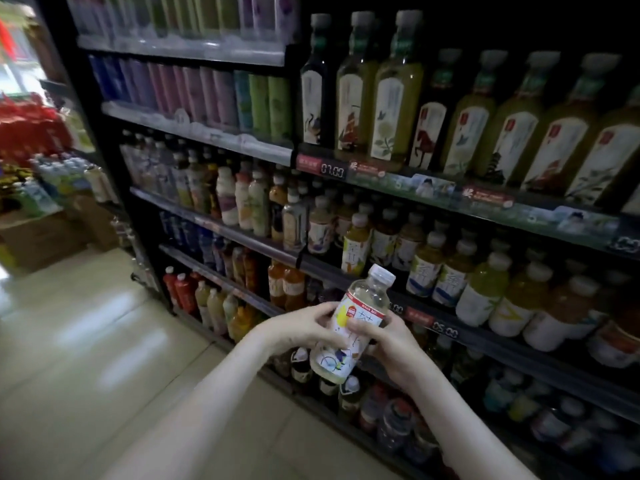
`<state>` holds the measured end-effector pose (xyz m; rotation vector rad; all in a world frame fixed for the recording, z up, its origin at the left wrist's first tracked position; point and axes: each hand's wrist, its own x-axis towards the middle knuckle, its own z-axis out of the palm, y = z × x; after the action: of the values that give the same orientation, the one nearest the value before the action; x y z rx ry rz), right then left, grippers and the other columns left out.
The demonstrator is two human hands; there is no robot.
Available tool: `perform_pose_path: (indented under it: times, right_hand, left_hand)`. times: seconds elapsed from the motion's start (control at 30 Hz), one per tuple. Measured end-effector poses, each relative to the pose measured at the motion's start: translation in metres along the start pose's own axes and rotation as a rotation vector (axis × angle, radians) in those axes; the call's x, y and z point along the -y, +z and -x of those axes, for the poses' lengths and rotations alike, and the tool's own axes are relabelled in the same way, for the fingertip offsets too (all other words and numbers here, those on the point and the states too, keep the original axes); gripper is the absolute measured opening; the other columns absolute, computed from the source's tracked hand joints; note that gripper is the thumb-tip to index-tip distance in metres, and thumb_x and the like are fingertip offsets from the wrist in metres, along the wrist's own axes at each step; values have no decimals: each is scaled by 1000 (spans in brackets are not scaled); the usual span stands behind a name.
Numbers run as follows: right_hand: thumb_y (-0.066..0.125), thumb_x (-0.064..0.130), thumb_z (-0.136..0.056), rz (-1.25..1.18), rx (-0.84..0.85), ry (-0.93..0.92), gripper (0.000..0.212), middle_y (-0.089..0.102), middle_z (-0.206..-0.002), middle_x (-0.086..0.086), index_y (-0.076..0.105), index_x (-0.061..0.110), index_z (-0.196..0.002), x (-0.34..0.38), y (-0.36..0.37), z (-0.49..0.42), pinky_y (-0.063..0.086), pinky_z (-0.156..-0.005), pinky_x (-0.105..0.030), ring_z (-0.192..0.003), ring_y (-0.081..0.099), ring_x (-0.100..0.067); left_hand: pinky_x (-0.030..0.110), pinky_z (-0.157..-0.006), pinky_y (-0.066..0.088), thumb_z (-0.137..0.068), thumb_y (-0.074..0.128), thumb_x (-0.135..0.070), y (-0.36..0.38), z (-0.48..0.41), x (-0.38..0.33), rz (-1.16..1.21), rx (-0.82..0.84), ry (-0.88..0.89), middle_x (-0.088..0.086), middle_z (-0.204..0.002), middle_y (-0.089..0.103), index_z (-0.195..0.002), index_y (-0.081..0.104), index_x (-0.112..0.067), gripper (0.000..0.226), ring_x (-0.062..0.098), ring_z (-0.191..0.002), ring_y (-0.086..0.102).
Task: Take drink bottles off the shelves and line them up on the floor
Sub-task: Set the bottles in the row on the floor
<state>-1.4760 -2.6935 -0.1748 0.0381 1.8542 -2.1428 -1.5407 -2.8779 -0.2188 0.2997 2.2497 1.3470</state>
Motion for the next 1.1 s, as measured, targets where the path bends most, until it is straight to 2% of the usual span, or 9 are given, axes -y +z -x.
perform_pose_path:
  times: [0.13,0.2,0.33,0.43,0.53,0.7,0.8,1.0,1.1]
  right_hand:
    - [84,10,-65,72,-204,-55,56,73,-102,-8,58,13,-115,0,-17,-20,56,-83,-44,-93,70,-24]
    - [86,10,-63,77,-288,-58,58,73,-101,-6,58,14,-114,-1,-29,-34,55,-86,-45,-93,70,-23]
    - [85,9,-65,84,-336,-88,50,74,-99,-6,62,12,-109,8,-44,-59,55,-85,-42,-92,70,-23]
    - [82,8,-67,68,-278,-63,47,73,-100,-10,62,8,-110,14,-47,-78,56,-82,-40,-90,71,-23]
    - [80,9,-67,65,-174,-7,53,73,-102,-11,59,5,-115,21,-43,-95,56,-69,-31,-90,71,-23]
    - [73,27,-74,34,-130,23,48,71,-110,-2,60,19,-120,14,-37,-122,54,-83,-38,-104,66,-21]
    - [74,30,-73,-148,-313,6,54,70,-114,-7,59,15,-123,-6,-20,-141,55,-83,-44,-109,64,-26]
    - [69,16,-86,-184,-685,-80,21,72,-105,-6,63,20,-106,-13,7,-168,56,-84,-44,-97,68,-24]
    - [73,17,-83,-185,-867,-106,29,69,-106,-6,60,20,-108,-15,5,-173,54,-89,-47,-96,67,-22]
  left_hand:
    - [10,-62,49,-78,77,-27,1,-18,-33,-48,62,34,-4,-126,62,-137,45,-34,67,2,-102,62]
    - [14,-71,50,-81,74,-27,2,-25,-38,-80,71,43,-3,-128,60,-137,46,-30,63,14,-113,60]
    - [27,-96,45,-77,73,-46,-11,-41,-50,-201,24,83,-9,-134,53,-139,44,-32,69,9,-116,51]
    - [27,-92,47,-72,75,-48,-14,-55,-51,-255,36,122,-11,-129,54,-142,32,-35,84,9,-112,53]
    - [33,-85,54,-64,80,-44,-19,-69,-46,-194,-23,152,-12,-110,61,-128,38,-34,78,8,-96,61]
    - [40,-79,54,-64,78,-40,-35,-94,-32,-361,-86,204,-7,-106,62,-124,37,-28,74,14,-91,62]
    - [39,-79,53,-65,74,-41,-50,-112,-25,-474,-77,247,-5,-107,60,-125,37,-26,72,17,-93,61]
    - [42,-92,48,-72,70,-53,-89,-147,-25,-522,145,335,0,-126,54,-133,40,-26,73,20,-114,53]
    - [42,-108,36,-90,52,-53,-107,-163,-39,-614,-30,546,6,-150,32,-145,34,-25,64,24,-137,29]
